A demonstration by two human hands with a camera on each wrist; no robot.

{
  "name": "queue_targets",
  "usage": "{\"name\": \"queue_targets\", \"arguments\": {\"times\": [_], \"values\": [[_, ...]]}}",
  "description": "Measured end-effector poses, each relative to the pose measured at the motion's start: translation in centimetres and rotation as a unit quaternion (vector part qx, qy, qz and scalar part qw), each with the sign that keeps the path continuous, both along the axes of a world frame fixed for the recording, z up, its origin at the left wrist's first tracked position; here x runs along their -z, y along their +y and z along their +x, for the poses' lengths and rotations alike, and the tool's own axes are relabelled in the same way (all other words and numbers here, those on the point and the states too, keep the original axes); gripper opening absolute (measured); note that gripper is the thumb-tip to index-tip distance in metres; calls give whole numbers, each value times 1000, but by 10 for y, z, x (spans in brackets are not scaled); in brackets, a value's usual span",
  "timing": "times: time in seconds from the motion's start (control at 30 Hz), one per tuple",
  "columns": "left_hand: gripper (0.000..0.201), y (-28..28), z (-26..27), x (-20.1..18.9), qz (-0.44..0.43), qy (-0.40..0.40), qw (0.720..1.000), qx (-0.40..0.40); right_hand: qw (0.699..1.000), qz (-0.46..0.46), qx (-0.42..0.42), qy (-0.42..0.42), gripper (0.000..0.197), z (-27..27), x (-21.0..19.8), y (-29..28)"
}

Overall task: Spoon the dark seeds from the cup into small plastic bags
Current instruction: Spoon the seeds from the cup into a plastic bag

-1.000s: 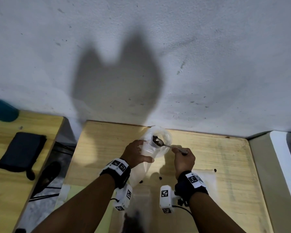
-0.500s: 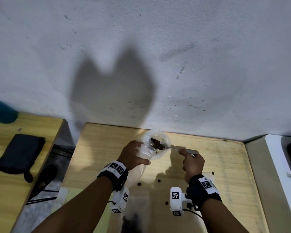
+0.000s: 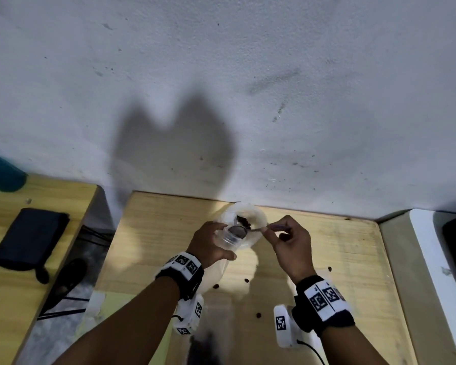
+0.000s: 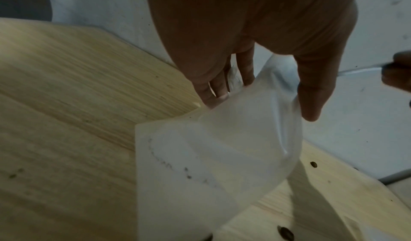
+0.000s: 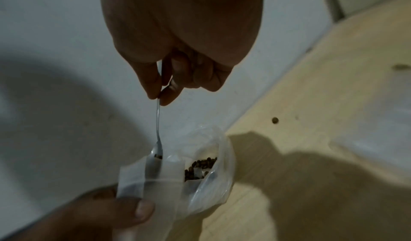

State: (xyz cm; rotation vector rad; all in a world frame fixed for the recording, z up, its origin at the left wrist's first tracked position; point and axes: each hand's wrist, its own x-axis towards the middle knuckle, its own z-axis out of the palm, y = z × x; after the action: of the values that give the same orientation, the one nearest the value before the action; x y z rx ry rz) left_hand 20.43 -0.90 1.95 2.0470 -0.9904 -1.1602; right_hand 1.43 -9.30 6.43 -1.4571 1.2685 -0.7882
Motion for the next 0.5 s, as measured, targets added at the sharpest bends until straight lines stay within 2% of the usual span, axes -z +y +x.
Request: {"name": "queue_targets", "arguments": {"times": [0.07,0.17,0.33,0.5], "values": [[85,1,0,2,-2,-15,1000,6,1000,-15,9,2,23,0,-2,1],[82,3,0,6,-8,-22,1000,2,995,-24,89,-26,21,-9,1,-3],[80,6,-3,8,-30,-53,998,25,986,-15,145,74,19,-11,20,-2],[79,6,-6,9,-59,-70,995,44,981,2,155,116,21,1,32,-4]]}}
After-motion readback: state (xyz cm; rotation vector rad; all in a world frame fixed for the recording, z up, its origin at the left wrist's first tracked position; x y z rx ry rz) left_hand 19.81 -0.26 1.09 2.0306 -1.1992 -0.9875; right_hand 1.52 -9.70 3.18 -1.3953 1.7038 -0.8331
